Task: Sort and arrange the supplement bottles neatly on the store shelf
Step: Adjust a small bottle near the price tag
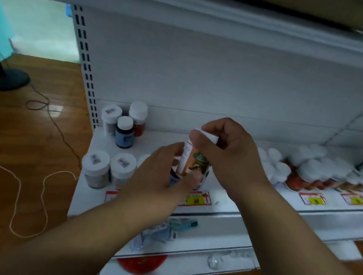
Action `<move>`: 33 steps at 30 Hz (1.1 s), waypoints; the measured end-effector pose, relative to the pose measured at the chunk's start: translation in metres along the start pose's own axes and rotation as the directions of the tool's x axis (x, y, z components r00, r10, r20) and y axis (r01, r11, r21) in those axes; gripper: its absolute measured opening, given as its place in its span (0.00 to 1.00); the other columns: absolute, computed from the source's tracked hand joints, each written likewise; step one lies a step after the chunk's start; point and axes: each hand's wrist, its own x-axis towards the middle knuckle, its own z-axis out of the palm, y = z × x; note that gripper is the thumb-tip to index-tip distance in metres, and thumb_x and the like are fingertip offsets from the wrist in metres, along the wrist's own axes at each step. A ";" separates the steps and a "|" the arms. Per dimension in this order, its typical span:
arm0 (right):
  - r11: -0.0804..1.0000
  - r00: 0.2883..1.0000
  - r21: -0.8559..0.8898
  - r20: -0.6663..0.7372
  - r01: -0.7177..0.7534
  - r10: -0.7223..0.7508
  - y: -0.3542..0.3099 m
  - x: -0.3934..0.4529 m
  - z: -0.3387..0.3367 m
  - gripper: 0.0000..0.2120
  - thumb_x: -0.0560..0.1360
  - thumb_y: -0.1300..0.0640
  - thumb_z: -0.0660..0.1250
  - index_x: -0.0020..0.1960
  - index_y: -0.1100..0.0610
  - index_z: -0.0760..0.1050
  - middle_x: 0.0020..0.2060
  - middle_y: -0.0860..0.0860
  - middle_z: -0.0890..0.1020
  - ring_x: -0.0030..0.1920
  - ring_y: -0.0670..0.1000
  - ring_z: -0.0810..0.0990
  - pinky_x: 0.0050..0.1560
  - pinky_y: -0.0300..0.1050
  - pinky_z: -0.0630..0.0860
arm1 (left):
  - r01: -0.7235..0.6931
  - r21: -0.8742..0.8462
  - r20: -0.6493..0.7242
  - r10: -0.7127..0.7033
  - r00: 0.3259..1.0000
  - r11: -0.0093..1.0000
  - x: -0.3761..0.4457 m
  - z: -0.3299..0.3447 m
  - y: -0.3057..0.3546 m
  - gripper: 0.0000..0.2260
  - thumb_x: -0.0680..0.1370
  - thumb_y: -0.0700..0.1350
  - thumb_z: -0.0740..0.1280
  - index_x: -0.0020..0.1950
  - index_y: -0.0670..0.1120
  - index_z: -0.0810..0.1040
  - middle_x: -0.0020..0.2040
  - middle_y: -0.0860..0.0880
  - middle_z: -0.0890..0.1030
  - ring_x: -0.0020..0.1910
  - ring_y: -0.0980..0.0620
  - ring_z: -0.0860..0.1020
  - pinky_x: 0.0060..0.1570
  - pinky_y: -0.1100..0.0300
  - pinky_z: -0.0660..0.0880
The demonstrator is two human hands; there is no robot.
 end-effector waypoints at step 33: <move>0.967 0.928 -0.170 -0.353 -0.190 0.120 0.266 -0.020 -0.486 0.15 0.72 0.44 0.69 0.43 0.54 0.68 0.32 0.50 0.74 0.29 0.43 0.69 0.35 0.48 0.73 | -0.319 0.133 0.144 0.301 0.943 0.938 0.145 0.488 0.180 0.23 0.79 0.61 0.51 0.68 0.52 0.70 0.59 0.56 0.76 0.57 0.59 0.73 0.54 0.61 0.69</move>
